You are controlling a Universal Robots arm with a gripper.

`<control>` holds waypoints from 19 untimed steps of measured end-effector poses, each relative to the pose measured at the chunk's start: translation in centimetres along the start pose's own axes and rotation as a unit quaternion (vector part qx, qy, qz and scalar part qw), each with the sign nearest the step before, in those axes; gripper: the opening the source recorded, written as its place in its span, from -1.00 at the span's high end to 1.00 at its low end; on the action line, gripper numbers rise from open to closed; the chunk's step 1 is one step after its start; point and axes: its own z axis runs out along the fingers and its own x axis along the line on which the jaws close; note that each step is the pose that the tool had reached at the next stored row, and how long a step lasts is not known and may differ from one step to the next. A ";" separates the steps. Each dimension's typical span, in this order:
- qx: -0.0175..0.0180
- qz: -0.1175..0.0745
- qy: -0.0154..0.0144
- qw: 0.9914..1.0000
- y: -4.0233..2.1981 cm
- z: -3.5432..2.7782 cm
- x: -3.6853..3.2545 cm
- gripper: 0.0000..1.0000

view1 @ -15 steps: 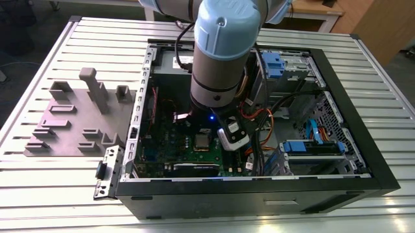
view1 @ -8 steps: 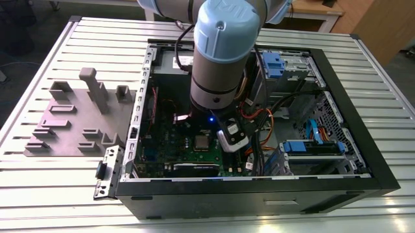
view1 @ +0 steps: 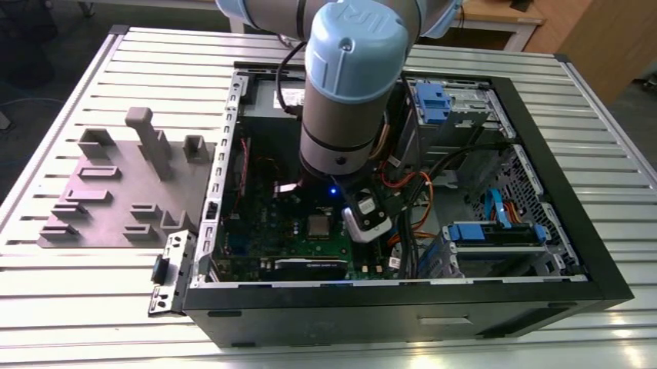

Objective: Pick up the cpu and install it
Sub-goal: 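Place the cpu into insertion slot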

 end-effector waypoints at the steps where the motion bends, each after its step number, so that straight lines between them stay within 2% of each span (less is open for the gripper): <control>1: 0.000 0.000 0.000 1.000 0.00 0.01 0.00 0.05; 13: 0.000 0.000 0.000 1.000 -0.03 0.51 -0.01 0.05; 19: 0.000 0.000 0.000 1.000 -0.01 0.43 -0.01 0.05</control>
